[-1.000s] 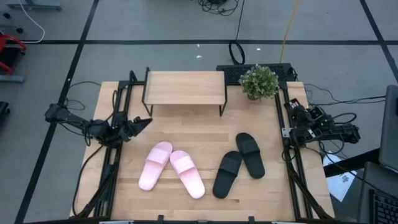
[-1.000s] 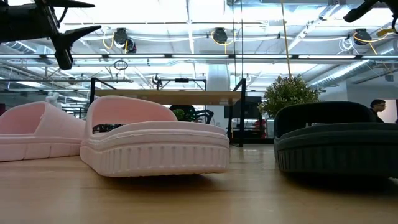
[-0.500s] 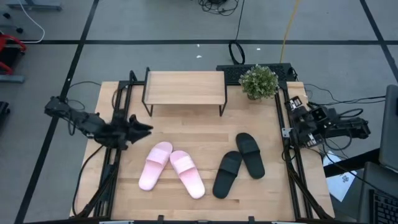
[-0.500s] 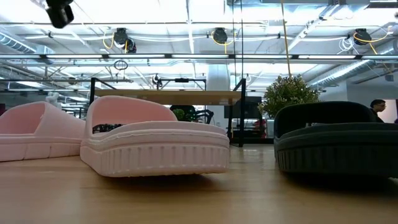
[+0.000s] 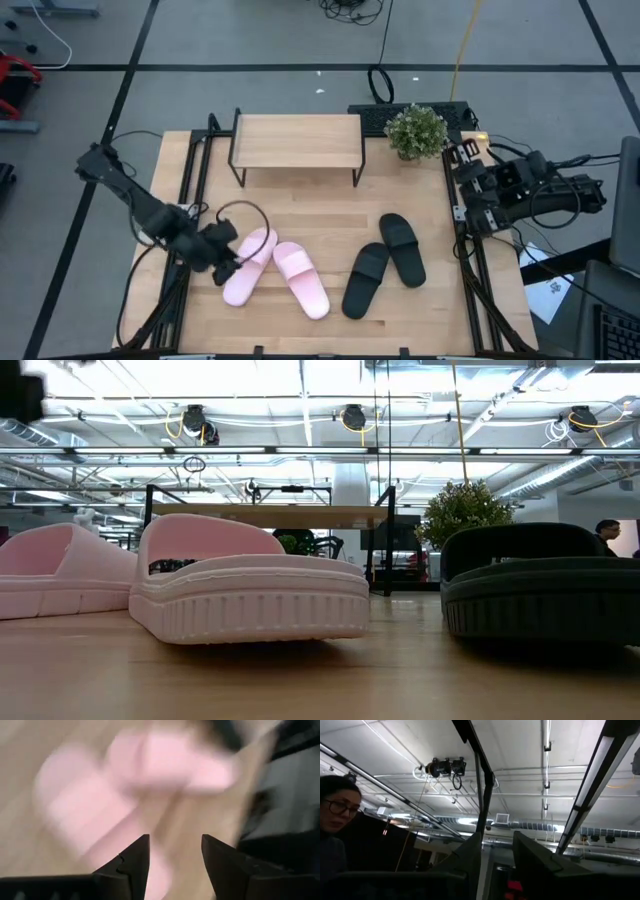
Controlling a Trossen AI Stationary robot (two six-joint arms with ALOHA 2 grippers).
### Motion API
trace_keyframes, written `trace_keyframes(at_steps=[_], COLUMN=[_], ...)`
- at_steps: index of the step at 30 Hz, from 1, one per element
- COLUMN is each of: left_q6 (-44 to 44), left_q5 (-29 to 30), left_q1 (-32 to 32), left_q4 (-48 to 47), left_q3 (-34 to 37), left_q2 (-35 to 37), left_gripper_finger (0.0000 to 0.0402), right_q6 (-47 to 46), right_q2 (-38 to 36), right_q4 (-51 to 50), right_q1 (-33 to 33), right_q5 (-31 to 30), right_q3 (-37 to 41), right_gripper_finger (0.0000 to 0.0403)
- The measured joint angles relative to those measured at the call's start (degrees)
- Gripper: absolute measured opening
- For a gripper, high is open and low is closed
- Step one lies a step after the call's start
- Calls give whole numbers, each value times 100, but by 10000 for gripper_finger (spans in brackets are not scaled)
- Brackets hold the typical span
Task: Pick and place slides into the shelf
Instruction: Put the left pink slipper on the shelf
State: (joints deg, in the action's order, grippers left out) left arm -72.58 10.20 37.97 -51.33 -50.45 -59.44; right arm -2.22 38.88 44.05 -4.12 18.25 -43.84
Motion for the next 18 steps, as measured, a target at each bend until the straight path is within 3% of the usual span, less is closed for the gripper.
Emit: trace_keyframes(at_steps=[6,18], left_q6=[-205,1600], left_q5=[-117,603], left_q1=[155,152], left_q4=[-907,-844], left_q3=[6,6], left_q2=[-799,-1489], left_gripper_finger=[175,175], right_q6=[260,124], right_q2=[122,122], right_q4=[24,28], right_q1=[0,0], right_q5=[-18,-25], right_q3=[-89,-94], right_gripper_finger=[105,105])
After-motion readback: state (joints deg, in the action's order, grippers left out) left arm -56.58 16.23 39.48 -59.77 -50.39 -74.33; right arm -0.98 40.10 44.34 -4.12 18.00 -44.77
